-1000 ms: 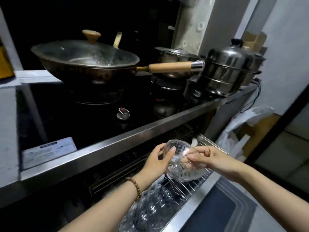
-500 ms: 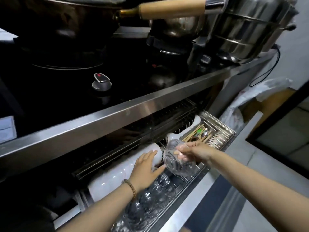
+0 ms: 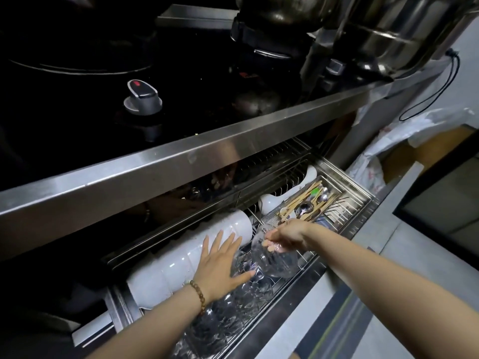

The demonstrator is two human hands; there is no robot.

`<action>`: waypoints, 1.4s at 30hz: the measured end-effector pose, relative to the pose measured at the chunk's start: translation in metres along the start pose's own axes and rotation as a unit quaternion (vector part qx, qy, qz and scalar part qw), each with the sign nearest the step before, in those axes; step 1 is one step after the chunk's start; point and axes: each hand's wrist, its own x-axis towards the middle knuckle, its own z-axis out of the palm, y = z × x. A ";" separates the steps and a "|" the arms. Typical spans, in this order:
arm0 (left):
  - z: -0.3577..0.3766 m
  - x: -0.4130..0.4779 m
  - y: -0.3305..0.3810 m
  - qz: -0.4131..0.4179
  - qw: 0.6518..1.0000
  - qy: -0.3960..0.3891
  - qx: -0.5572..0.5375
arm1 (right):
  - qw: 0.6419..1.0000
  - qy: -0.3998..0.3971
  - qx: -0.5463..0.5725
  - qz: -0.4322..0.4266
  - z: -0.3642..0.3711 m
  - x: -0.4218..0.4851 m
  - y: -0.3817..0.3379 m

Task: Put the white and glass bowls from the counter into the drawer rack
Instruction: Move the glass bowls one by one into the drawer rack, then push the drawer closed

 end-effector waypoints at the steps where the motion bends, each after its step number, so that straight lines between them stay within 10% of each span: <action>1: 0.001 0.000 0.000 0.001 1.000 0.001 0.000 | 1.000 -0.005 0.002 0.004 0.002 0.000 0.000; 32: 0.001 -0.002 -0.001 -0.005 1.000 -0.010 -0.006 | 0.991 -0.040 -0.103 -0.078 0.018 0.017 0.004; 42: -0.055 -0.034 0.014 0.003 0.998 0.026 -0.061 | 0.952 0.102 -0.006 -0.289 0.004 -0.052 0.007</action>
